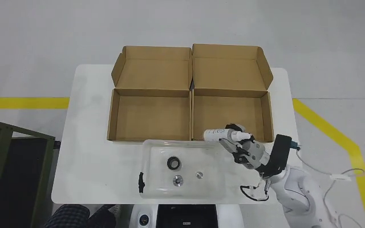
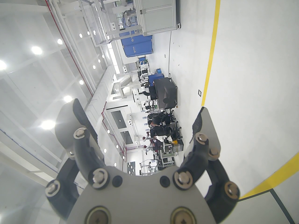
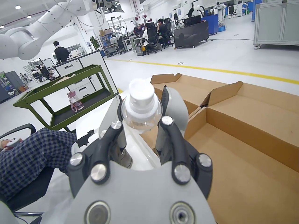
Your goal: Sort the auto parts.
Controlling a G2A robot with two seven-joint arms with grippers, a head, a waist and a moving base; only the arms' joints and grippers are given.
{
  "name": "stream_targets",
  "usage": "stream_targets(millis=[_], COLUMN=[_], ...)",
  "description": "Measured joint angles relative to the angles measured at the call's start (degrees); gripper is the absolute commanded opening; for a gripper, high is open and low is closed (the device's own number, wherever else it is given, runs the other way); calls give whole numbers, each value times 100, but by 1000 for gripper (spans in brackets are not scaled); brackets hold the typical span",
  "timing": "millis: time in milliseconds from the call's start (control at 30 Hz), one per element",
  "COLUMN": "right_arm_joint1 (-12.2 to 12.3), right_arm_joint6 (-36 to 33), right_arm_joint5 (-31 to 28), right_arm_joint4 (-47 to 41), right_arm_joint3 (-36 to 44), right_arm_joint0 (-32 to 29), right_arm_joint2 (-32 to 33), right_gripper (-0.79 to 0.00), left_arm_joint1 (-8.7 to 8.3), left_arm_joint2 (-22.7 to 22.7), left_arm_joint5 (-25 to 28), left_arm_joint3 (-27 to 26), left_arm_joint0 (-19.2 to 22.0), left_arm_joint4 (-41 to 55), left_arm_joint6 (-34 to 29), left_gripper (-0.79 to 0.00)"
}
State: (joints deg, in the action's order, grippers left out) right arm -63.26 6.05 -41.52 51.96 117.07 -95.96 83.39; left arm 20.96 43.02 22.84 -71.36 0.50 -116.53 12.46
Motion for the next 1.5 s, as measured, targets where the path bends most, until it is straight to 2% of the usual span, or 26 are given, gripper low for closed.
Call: stream_targets(millis=[400,700,1033,1167,1500], right_arm_joint1=[-9,-50,-132,-170,-267], right_arm_joint6=[-62,-354,-1056,-1387,-2146], right_arm_joint5=[127,724,1558,1668,2064], right_arm_joint4=[112,656,1134,1073,1559], right_arm_joint3=[-32,-227,-669,-903,-1372], right_arm_joint0=[143,477,1362,1774,2593], right_arm_joint2=[-41,-332,-771,-971,-1483], right_gripper=[-785,-785,-785,-785,-785], left_arm_joint1=[0,0,0,0,0], left_arm_joint2=[0,0,0,0,0], left_arm_joint5=[0,0,0,0,0], left_arm_joint3=[0,0,0,0,0], left_arm_joint0=[0,0,0,0,0], left_arm_joint4=[0,0,0,0,0], left_arm_joint6=[0,0,0,0,0], left_gripper=[0,0,0,0,0])
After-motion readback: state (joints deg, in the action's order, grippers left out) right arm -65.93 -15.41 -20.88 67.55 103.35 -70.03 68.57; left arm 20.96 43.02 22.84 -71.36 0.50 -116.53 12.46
